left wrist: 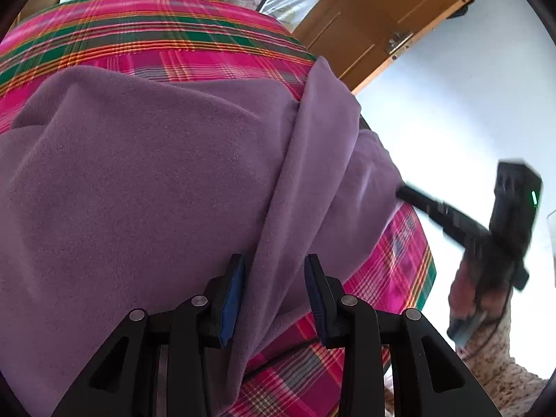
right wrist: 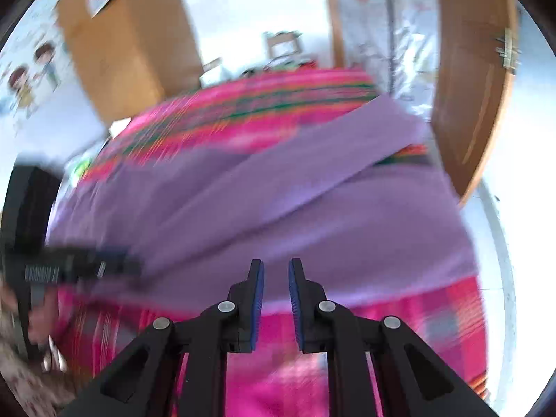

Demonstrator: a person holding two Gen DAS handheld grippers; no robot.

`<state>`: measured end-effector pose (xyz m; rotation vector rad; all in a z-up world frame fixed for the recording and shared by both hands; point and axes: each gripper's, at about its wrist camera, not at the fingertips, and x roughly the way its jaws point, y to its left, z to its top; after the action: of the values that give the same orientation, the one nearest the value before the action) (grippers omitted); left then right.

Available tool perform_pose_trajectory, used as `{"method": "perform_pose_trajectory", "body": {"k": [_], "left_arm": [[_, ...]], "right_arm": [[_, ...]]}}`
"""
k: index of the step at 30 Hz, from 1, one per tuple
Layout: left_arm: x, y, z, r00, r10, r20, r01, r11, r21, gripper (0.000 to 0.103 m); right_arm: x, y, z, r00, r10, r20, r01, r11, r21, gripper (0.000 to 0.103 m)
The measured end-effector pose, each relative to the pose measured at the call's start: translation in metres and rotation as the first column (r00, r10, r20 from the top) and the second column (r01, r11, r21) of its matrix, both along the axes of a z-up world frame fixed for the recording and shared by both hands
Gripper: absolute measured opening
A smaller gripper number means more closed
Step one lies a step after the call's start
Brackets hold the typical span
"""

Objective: Fold clothes

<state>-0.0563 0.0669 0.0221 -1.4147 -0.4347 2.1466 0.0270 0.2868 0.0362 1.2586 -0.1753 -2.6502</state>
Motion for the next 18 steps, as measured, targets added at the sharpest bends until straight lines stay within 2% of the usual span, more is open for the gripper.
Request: {"method": "perform_pose_trajectory", "body": {"k": [3, 6, 9, 11, 18], "left_arm": [[0.0, 0.001, -0.002, 1.0, 0.0, -0.004, 0.0, 1.0, 0.011, 0.037], [-0.003, 0.001, -0.003, 1.0, 0.001, -0.002, -0.001, 1.0, 0.028, 0.037], [-0.007, 0.0, -0.004, 1.0, 0.004, 0.007, -0.005, 0.999, 0.05, 0.037], [-0.007, 0.001, -0.004, 1.0, -0.001, 0.003, 0.0, 0.999, 0.048, 0.037], [-0.006, 0.002, -0.004, 1.0, -0.017, -0.016, 0.018, 0.999, 0.045, 0.037]], "right_arm": [[-0.031, 0.015, 0.005, 0.998, -0.06, -0.011, 0.059, 0.997, -0.043, 0.017], [-0.063, 0.017, 0.001, 0.995, -0.099, 0.017, 0.099, 0.994, -0.049, 0.017], [-0.086, 0.011, -0.006, 0.995, -0.098, 0.034, 0.101, 0.992, -0.073, 0.017], [-0.1, 0.006, -0.009, 0.995, -0.097, 0.04, 0.099, 0.993, -0.07, 0.024], [-0.141, -0.009, -0.016, 0.99, -0.126, 0.07, 0.129, 0.99, -0.051, 0.033]]}}
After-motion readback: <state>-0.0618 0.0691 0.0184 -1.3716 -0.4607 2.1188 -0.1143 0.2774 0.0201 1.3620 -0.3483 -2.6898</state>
